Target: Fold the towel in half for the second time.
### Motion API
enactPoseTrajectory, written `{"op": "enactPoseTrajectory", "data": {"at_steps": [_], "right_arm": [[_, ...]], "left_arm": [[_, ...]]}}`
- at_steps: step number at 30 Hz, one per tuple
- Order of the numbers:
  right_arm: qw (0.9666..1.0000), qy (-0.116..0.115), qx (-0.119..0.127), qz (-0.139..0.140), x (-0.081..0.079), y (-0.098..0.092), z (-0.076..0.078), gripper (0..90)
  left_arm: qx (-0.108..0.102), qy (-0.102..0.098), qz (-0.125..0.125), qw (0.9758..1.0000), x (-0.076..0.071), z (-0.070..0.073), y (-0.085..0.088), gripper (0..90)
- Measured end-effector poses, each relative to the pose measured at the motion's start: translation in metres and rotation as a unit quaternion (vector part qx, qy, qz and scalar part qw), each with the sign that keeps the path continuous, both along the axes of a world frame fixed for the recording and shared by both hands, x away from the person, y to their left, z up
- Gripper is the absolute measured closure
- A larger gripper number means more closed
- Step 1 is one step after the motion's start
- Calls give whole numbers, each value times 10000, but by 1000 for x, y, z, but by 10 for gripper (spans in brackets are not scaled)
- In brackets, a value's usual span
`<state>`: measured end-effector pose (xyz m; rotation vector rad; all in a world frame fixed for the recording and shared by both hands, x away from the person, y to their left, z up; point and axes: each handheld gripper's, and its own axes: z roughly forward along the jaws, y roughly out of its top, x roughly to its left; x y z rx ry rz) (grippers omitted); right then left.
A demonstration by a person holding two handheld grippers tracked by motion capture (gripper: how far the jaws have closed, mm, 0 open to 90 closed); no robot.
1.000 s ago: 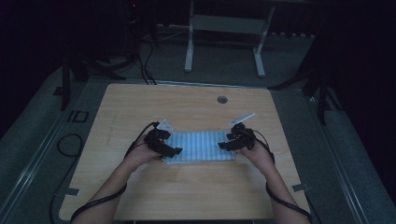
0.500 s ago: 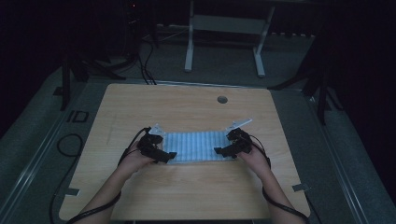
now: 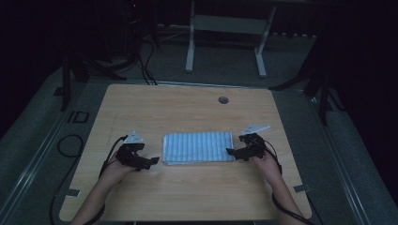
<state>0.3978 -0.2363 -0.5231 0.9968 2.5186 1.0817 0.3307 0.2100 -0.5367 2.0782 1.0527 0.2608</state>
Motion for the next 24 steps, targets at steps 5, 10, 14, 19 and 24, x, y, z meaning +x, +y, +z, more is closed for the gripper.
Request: {"op": "enactPoseTrajectory", "data": {"at_steps": [5, 10, 14, 19, 24], "right_arm": [[9995, -143, 116, -255, -4, -24, -1, 128], [9978, -240, 214, -580, -13, -49, -4, 128], [9955, -316, 235, -863, -20, -69, -8, 129], [9939, -286, 243, -1039, -29, -89, -11, 128], [9919, -370, 230, -1193, -40, -106, -14, 130]], "left_arm": [[-41, -47, 195, 9998, -9, -3, 17, 81], [-172, -190, 464, 9986, -15, -3, 32, 81], [-198, -232, 650, 9974, -19, -5, 42, 80], [-273, -256, 840, 9958, -24, -9, 53, 80], [-239, -232, 941, 9950, -28, -13, 60, 80]]}}
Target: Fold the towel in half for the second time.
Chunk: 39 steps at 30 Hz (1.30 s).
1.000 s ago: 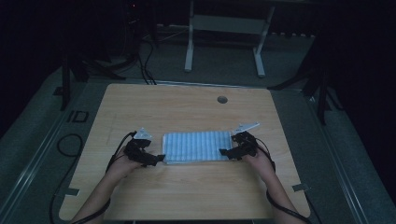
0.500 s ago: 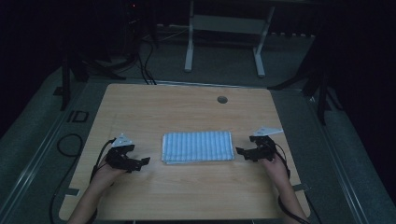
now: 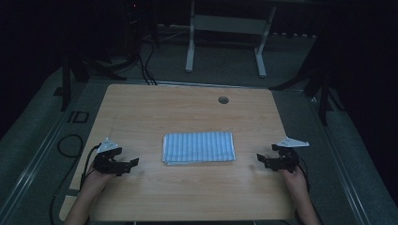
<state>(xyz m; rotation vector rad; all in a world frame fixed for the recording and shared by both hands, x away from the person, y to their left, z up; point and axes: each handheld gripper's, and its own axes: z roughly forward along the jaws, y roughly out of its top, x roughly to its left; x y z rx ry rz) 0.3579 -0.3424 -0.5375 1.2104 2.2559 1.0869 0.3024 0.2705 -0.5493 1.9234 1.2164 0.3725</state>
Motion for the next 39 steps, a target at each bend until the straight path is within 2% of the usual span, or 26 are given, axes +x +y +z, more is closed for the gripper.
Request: {"op": "enactPoseTrajectory", "data": {"at_steps": [7, 8, 10, 14, 21, 26, 29, 33, 36, 39], "right_arm": [[9997, -87, 115, -173, -10, -16, -3, 130], [9995, -163, 165, -200, -13, -21, -5, 131], [9994, -156, 247, -179, -15, -25, -6, 130], [9988, -295, 319, -211, -21, -30, -6, 130], [9973, -332, 213, -616, -30, -41, -10, 131], [9959, -432, 338, -721, -38, -46, -10, 131], [9953, -506, 276, -780, -43, -46, -11, 131], [9926, -660, 287, -979, -49, -51, -13, 130], [9895, -860, 373, -1103, -52, -56, -12, 130], [9870, -943, 374, -1246, -53, -58, -15, 130]], "left_arm": [[-61, -66, 132, 9999, -8, -1, 10, 80], [-78, -58, 158, 9998, -10, -1, 12, 81], [-94, -29, 227, 9997, -11, -2, 15, 80], [-98, -38, 335, 9994, -15, -4, 22, 80], [-107, -71, 476, 9988, -24, -9, 30, 81], [-83, -216, 640, 9977, -27, -7, 33, 81], [-36, -243, 667, 9975, -29, -9, 33, 81], [19, -289, 649, 9975, -31, -10, 30, 81], [145, -397, 617, 9972, -32, -10, 28, 81], [249, -445, 567, 9971, -33, -11, 24, 81]]}}
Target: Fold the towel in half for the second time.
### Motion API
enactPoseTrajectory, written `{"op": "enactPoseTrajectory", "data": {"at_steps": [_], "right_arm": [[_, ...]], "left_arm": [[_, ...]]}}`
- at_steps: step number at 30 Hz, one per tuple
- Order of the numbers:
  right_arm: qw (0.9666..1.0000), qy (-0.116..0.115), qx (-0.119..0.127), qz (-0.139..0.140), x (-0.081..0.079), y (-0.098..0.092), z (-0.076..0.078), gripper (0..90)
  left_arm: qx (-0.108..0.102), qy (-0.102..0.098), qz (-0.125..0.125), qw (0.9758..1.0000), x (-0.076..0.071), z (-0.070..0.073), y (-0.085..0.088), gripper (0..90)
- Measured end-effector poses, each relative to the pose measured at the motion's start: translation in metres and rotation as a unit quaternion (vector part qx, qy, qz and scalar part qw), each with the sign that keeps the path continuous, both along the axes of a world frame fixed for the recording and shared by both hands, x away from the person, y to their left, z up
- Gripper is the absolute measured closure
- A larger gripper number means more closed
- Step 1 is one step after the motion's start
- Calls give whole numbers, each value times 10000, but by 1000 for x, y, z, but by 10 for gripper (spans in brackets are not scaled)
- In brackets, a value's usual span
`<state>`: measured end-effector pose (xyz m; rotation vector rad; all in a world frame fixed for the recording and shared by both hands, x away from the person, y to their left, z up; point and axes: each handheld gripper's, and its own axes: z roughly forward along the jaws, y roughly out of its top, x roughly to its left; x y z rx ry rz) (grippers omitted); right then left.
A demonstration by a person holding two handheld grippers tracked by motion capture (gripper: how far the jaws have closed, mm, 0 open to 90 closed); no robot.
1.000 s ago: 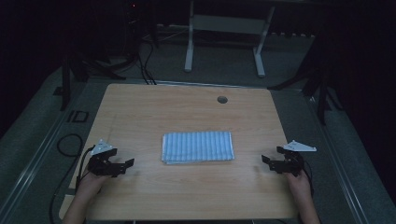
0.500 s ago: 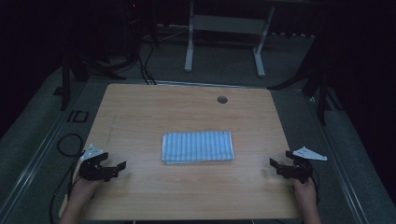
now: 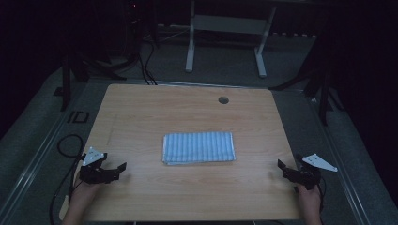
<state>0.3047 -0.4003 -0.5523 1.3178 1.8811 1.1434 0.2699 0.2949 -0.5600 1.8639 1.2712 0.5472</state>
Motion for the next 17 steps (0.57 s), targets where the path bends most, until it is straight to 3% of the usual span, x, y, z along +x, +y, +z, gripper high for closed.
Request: {"op": "enactPoseTrajectory", "data": {"at_steps": [6, 17], "right_arm": [[9997, -80, -24, -241, 1, -2, -1, 130], [9992, -103, 49, -381, 1, -5, -1, 131]], "left_arm": [[142, -23, -1, 9999, 1, -1, -4, 80], [41, -166, 226, 9996, -1, 0, 3, 80]]}}
